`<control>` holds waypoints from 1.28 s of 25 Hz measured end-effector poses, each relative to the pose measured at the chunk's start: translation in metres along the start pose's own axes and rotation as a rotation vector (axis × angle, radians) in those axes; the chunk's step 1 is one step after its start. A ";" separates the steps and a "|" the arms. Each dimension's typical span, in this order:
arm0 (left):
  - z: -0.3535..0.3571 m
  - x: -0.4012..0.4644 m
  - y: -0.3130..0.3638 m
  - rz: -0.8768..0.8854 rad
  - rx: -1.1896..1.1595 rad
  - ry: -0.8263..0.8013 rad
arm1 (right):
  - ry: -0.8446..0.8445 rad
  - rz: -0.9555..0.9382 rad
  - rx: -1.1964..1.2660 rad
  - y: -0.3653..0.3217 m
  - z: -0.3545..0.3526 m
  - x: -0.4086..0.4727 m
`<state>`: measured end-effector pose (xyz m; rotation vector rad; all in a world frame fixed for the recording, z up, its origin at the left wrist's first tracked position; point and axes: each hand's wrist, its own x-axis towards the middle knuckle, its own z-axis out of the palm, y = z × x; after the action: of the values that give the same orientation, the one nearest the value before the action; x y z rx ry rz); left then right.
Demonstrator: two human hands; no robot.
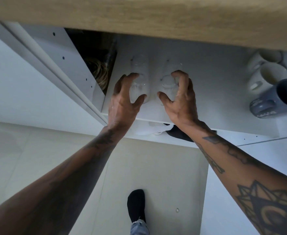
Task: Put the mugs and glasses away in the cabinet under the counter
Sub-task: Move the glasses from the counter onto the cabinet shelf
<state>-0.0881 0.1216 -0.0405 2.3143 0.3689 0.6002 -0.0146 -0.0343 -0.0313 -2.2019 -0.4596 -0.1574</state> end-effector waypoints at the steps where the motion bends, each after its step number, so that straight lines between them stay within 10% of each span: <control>1: -0.007 -0.003 0.004 -0.005 0.006 -0.001 | 0.000 0.001 0.004 -0.006 -0.008 -0.002; 15: -0.204 -0.056 0.209 -0.082 -0.210 0.005 | -0.186 0.034 0.051 -0.190 -0.261 -0.093; 21: -0.254 0.036 0.338 0.166 -0.199 0.127 | 0.236 -0.188 -0.036 -0.251 -0.393 -0.019; 32: -0.185 0.144 0.351 0.186 -0.175 0.012 | 0.180 0.022 -0.063 -0.225 -0.366 0.115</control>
<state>-0.0293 0.0377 0.3686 2.1909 0.1016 0.7078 0.0235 -0.1619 0.3933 -2.2290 -0.3340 -0.3595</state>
